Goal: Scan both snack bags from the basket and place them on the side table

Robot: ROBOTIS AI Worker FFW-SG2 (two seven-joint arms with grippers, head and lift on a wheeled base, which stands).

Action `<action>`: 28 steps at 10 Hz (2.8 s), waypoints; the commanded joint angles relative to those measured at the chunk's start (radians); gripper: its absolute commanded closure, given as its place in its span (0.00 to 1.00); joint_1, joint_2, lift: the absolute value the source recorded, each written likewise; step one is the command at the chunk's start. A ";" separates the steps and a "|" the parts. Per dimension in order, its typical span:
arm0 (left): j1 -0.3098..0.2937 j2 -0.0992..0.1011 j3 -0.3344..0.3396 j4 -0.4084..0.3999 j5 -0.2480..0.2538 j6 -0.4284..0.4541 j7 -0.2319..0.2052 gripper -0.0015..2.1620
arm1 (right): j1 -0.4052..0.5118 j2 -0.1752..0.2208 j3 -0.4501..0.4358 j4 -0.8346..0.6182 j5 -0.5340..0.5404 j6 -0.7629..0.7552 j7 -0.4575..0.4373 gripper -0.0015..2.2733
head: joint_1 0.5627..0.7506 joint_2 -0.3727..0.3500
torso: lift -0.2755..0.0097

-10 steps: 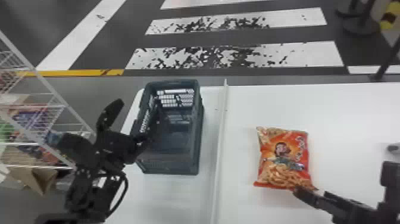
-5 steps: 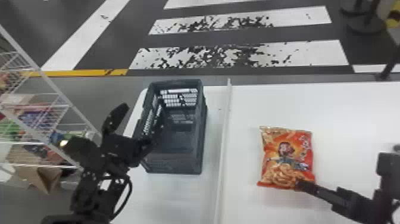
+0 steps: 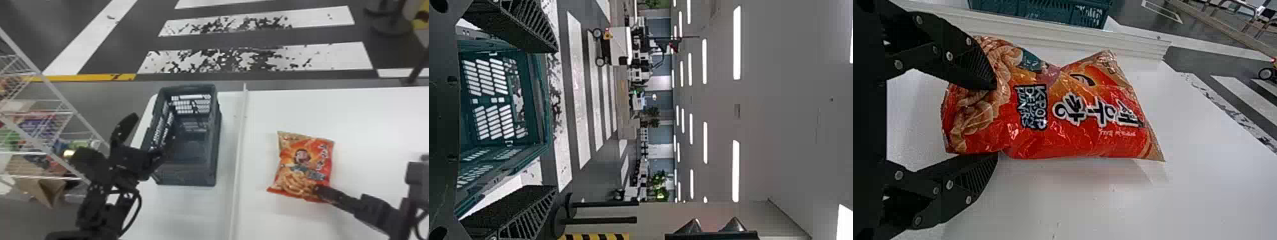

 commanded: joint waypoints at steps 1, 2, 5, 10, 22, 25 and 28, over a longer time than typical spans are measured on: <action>-0.002 0.001 0.000 0.006 0.002 0.002 0.000 0.00 | -0.012 0.001 -0.053 0.024 -0.093 0.062 0.015 0.99 | 0.70 0.84 | 0.70; -0.004 0.001 0.000 0.010 0.004 0.002 0.000 0.00 | -0.022 0.001 -0.095 0.049 -0.167 0.117 0.044 0.99 | 0.70 0.84 | 0.70; -0.004 0.008 0.000 0.012 0.019 0.002 0.000 0.00 | -0.031 0.001 -0.168 0.024 -0.254 0.200 0.086 0.99 | 0.70 0.86 | 0.70; 0.004 0.024 0.003 0.010 0.027 0.005 0.000 0.00 | -0.023 -0.043 -0.052 -0.352 0.306 0.135 0.012 0.99 | 0.70 0.74 | 0.70; -0.008 0.029 0.005 0.039 0.032 0.014 0.000 0.00 | 0.041 -0.325 0.927 -0.333 1.600 0.203 -0.002 0.99 | 0.70 0.62 | 0.70; -0.004 0.029 0.012 0.041 0.033 0.014 0.000 0.00 | 0.051 -0.321 0.919 -0.384 1.376 0.194 -0.002 0.00 | 0.70 0.73 | 0.70; -0.001 0.028 0.022 0.046 0.041 0.014 0.000 0.00 | 0.077 -0.288 0.666 -0.513 0.904 0.172 0.014 0.02 | 0.70 0.83 | 0.70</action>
